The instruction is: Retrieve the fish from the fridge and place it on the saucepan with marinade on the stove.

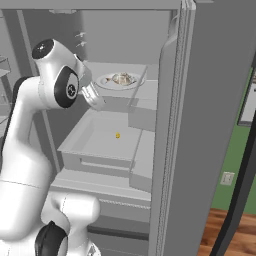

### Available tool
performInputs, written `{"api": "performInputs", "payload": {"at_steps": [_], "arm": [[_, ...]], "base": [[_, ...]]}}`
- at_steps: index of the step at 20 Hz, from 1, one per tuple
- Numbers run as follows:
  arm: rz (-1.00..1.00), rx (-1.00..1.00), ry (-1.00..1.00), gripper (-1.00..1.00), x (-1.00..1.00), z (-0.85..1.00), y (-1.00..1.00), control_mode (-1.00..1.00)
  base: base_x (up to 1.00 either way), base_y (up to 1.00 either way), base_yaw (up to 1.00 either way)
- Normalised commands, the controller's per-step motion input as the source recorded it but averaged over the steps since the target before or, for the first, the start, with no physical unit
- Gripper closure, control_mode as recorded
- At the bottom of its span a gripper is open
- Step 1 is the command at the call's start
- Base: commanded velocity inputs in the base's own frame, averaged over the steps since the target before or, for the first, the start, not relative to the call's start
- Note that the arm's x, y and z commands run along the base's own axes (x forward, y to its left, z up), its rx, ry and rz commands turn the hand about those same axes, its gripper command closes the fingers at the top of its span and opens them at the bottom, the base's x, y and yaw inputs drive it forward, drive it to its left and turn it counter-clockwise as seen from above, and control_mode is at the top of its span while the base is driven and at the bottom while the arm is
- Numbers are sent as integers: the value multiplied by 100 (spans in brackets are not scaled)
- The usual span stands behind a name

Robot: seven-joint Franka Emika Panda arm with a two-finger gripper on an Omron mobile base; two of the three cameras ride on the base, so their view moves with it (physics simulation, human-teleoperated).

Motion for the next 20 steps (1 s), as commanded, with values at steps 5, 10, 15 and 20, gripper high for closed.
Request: {"api": "performInputs", "payload": {"at_steps": [5, 10, 15, 20], "arm": [[0, -3, 2, -100, 26, 5, 0, -100], [1, -2, 4, -100, 33, 6, 0, -100], [3, -1, 1, -100, 39, 0, 0, -100], [4, 0, 2, -100, 38, 0, 0, -100]], "base": [[0, 0, 0], [0, 0, 0], [0, 0, 0], [0, 0, 0]]}}
